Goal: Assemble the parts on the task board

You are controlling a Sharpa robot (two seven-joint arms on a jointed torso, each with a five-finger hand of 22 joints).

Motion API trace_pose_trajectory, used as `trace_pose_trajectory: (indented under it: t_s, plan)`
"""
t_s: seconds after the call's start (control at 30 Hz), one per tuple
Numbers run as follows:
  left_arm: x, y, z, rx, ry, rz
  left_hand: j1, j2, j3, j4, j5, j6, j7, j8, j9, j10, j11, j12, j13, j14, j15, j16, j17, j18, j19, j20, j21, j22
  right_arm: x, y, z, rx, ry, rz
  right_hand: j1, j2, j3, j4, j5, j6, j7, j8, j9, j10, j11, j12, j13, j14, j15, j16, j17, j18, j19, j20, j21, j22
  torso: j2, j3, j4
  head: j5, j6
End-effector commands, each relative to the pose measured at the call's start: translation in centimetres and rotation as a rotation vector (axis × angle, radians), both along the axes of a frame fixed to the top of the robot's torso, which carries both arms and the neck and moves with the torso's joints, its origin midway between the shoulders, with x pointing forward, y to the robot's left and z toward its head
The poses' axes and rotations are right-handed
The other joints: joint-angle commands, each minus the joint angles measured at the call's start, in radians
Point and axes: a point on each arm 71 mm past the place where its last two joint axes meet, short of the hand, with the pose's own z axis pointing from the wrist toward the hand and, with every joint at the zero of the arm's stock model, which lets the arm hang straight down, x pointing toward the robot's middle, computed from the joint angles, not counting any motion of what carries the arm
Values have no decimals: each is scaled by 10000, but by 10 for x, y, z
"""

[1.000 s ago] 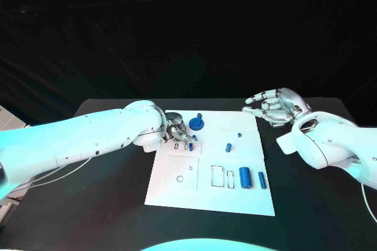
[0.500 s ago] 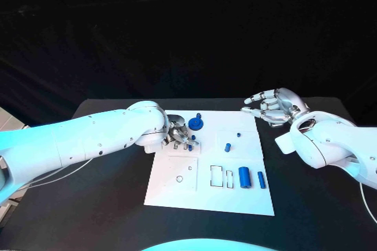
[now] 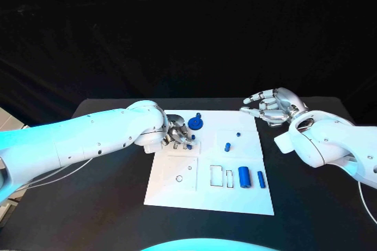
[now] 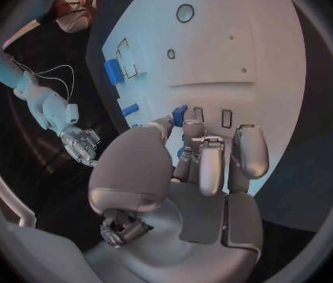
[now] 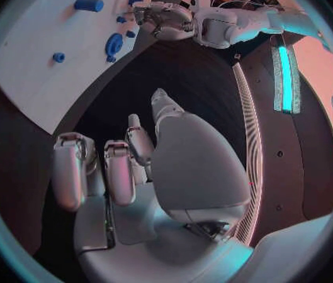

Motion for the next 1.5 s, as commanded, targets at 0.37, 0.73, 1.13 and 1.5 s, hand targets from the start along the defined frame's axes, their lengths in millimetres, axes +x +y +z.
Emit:
trace_pose_trajectory:
  t_s: [0.37,0.73,1.13,1.5]
  plan:
    - [-2,-1,2,-793,576,293,-135,-1372,4863,-1156,-48,-338,-4,576,1537,180,-112,94,195,692,-72,-26,1468,-133,-55,-104,38,40,0,2,-2,-129,48,207,19,96,-44,-32,-17,-46,4,78,14,-67,-6,-29,-14,750,55,-46,1647,207,206,71,-95,1660,-4,10,-9,-5,-30]
    - [-2,12,6,-860,211,651,-500,-1792,5716,-1915,62,-182,-17,566,1827,377,-138,193,371,734,-98,29,1572,-143,-1,-129,97,145,1,-1,-3,-156,66,145,17,101,-48,-33,-19,-48,3,86,15,-65,-7,-29,-17,743,52,-61,1622,211,198,69,-118,1649,-3,12,6,-8,-42]
    - [-3,18,13,-969,-1342,964,-602,-2303,5953,-2342,347,261,-106,375,1784,873,-244,295,585,763,-195,56,1621,-223,319,-217,276,542,1,-3,-3,-166,76,113,-72,147,-76,2,-22,-67,3,108,18,-59,-10,-28,-30,744,48,-67,1624,212,201,64,-133,1641,12,18,10,51,-130]
    - [-11,20,9,-1148,-2876,1087,-629,-2375,5992,-2373,503,436,-149,305,1736,1076,-287,351,704,763,-233,44,1597,-274,519,-252,376,780,0,-5,-4,-173,95,78,-148,186,-98,12,-22,-76,0,127,20,-55,-11,-27,-40,745,45,-72,1622,213,202,60,-148,1633,1,7,-3,58,-175]
